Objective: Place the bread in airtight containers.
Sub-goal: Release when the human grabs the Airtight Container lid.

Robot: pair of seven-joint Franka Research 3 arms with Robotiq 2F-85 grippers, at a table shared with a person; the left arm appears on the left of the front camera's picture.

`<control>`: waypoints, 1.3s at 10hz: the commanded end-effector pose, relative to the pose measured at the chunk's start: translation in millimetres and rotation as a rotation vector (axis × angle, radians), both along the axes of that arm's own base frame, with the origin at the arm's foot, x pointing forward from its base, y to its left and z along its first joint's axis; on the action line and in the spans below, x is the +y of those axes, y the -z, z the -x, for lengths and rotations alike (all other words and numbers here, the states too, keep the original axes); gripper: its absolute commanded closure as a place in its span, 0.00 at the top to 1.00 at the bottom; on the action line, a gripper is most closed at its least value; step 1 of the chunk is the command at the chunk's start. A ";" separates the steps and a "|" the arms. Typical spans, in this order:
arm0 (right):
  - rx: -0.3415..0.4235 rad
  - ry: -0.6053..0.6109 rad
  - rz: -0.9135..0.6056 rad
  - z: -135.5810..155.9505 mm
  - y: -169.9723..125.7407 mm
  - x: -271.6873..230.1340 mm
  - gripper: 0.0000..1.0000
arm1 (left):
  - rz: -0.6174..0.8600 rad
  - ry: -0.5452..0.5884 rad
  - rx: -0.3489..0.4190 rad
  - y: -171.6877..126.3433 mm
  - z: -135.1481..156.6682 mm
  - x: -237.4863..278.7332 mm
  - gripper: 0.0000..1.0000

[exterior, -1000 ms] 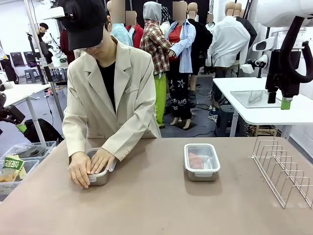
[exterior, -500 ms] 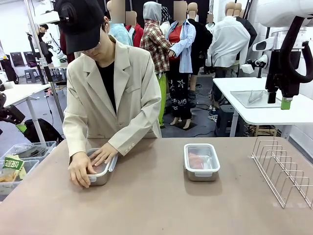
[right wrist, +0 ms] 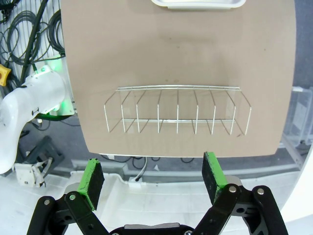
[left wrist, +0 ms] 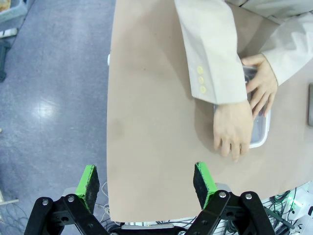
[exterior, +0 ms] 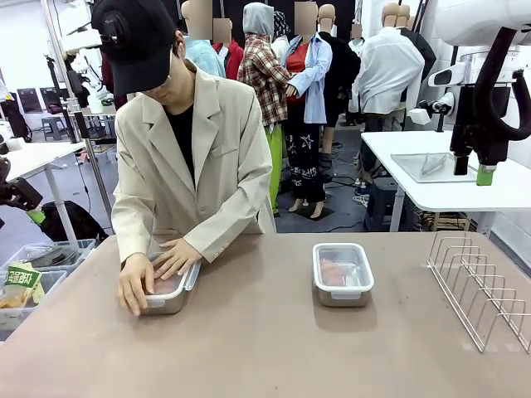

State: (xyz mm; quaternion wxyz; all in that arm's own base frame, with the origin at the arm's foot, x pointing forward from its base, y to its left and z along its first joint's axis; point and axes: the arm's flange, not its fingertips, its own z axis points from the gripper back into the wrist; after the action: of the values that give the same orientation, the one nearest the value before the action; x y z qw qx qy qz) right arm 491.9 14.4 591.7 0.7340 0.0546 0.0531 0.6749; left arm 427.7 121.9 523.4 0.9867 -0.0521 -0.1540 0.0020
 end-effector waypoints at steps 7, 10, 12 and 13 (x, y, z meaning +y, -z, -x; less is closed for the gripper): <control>0.008 -0.007 -0.003 1.0 -1.5 -1.0 1.00 | 0.004 -0.004 -0.007 -0.4 0.9 1.1 1.00; 0.008 -0.007 -0.003 1.0 -1.5 -1.0 1.00 | 0.004 -0.004 -0.007 -0.4 0.9 1.1 1.00; 0.008 -0.007 -0.003 1.0 -1.5 -1.0 1.00 | 0.004 -0.004 -0.007 -0.4 0.9 1.1 1.00; 0.008 -0.007 -0.003 1.0 -1.5 -1.0 1.00 | 0.004 -0.004 -0.007 -0.4 0.9 1.1 1.00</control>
State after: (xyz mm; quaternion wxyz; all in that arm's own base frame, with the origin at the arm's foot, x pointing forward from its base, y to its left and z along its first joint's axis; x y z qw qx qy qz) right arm 491.9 14.4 591.7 0.7340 0.0546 0.0531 0.6749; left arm 427.7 121.9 523.4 0.9867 -0.0521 -0.1540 0.0020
